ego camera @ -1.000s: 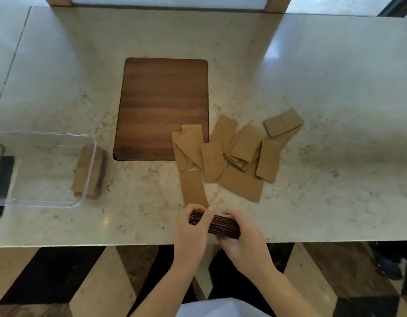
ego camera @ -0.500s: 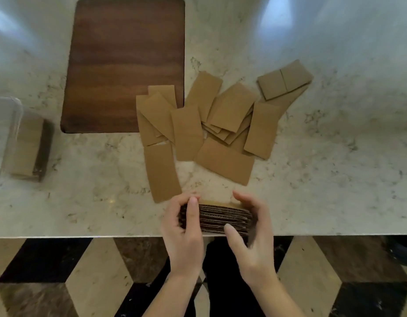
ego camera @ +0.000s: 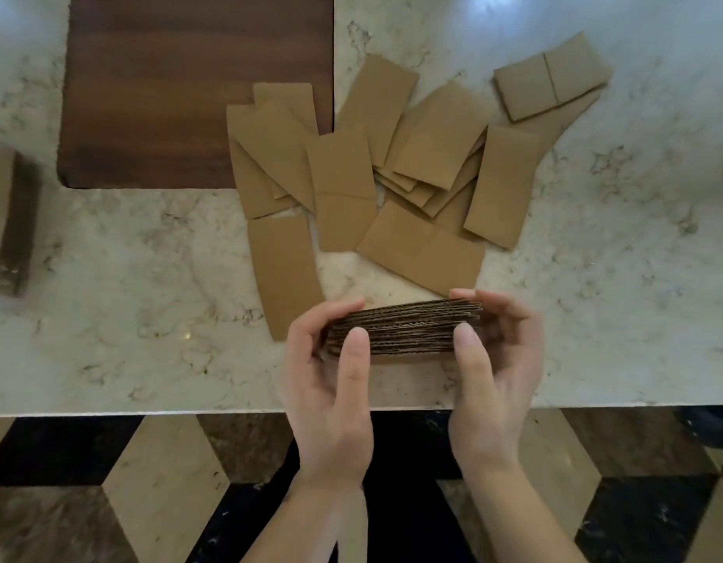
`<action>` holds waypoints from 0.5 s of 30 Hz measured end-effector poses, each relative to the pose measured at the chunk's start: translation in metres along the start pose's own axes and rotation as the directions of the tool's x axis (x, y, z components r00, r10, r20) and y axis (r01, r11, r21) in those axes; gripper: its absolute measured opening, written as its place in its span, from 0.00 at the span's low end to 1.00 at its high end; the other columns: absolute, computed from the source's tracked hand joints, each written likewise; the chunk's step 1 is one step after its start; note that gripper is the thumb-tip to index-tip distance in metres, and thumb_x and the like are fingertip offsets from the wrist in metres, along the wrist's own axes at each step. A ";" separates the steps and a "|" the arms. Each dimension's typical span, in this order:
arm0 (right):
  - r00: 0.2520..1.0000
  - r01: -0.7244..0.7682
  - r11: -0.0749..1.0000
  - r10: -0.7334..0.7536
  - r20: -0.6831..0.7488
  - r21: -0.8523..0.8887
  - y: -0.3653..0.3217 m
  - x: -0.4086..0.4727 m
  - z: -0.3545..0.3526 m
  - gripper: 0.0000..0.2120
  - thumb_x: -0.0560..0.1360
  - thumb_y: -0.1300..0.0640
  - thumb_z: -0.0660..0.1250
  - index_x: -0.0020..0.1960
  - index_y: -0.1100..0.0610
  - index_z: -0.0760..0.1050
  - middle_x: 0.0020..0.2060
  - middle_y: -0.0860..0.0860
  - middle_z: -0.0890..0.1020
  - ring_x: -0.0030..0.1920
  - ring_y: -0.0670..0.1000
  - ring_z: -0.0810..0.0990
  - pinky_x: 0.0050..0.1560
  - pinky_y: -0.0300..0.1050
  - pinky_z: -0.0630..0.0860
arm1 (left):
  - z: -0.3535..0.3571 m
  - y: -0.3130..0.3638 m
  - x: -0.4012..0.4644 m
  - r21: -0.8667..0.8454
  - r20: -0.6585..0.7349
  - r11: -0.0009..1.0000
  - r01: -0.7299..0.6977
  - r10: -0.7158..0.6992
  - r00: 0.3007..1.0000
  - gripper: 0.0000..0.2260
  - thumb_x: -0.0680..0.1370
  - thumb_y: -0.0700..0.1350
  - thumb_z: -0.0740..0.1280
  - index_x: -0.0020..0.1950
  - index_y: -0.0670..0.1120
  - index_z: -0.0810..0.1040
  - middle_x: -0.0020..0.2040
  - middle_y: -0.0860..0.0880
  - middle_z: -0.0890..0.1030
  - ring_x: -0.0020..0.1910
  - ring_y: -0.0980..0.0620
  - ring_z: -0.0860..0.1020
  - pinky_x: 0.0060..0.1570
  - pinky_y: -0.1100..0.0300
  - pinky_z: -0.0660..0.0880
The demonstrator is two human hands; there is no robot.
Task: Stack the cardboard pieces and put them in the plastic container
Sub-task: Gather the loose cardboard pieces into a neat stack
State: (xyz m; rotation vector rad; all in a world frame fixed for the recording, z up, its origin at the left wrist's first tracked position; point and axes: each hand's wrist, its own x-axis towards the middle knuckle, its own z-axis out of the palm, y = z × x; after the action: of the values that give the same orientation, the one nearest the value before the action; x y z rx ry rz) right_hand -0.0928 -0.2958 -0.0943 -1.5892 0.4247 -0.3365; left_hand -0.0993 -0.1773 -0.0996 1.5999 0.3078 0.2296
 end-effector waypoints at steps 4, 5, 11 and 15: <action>1.000 -0.007 0.997 0.006 -0.015 -0.081 0.000 -0.004 0.015 0.01 0.79 0.54 0.65 0.48 0.49 0.75 0.40 0.43 0.81 0.40 0.38 0.80 0.42 0.29 0.74 | 0.013 0.001 0.001 0.077 -0.055 0.993 0.094 -0.090 0.994 0.04 0.83 0.53 0.65 0.53 0.62 0.79 0.48 0.55 0.84 0.46 0.55 0.83 0.45 0.53 0.82; 0.998 -0.006 0.997 0.001 -0.060 -0.078 0.000 -0.005 0.018 0.03 0.80 0.54 0.65 0.47 0.47 0.75 0.39 0.42 0.81 0.38 0.37 0.79 0.40 0.28 0.74 | 0.016 0.000 0.001 0.087 -0.072 0.991 0.099 -0.093 0.993 0.04 0.83 0.53 0.65 0.51 0.59 0.79 0.45 0.55 0.83 0.43 0.56 0.82 0.41 0.53 0.82; 0.995 0.045 0.971 -0.063 -0.071 -0.235 0.011 -0.009 0.018 0.05 0.80 0.57 0.59 0.51 0.50 0.73 0.45 0.43 0.80 0.45 0.38 0.80 0.46 0.27 0.72 | 0.013 -0.006 0.002 0.220 0.007 0.974 -0.056 0.056 0.998 0.07 0.85 0.46 0.62 0.52 0.50 0.79 0.46 0.59 0.83 0.46 0.62 0.82 0.44 0.68 0.78; 0.997 0.026 0.966 -0.045 -0.065 -0.259 0.012 -0.006 0.017 0.07 0.80 0.57 0.57 0.51 0.54 0.74 0.46 0.44 0.80 0.45 0.38 0.80 0.46 0.26 0.72 | 0.013 -0.010 0.005 0.266 0.028 0.960 -0.082 0.078 0.997 0.10 0.85 0.44 0.60 0.52 0.44 0.79 0.47 0.57 0.82 0.46 0.63 0.81 0.44 0.69 0.76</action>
State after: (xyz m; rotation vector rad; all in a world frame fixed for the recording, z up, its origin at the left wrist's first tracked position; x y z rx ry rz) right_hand -0.0907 -0.2784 -0.1067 -1.8448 0.5110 -0.3775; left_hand -0.0913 -0.1878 -0.1103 1.8830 0.2690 0.2440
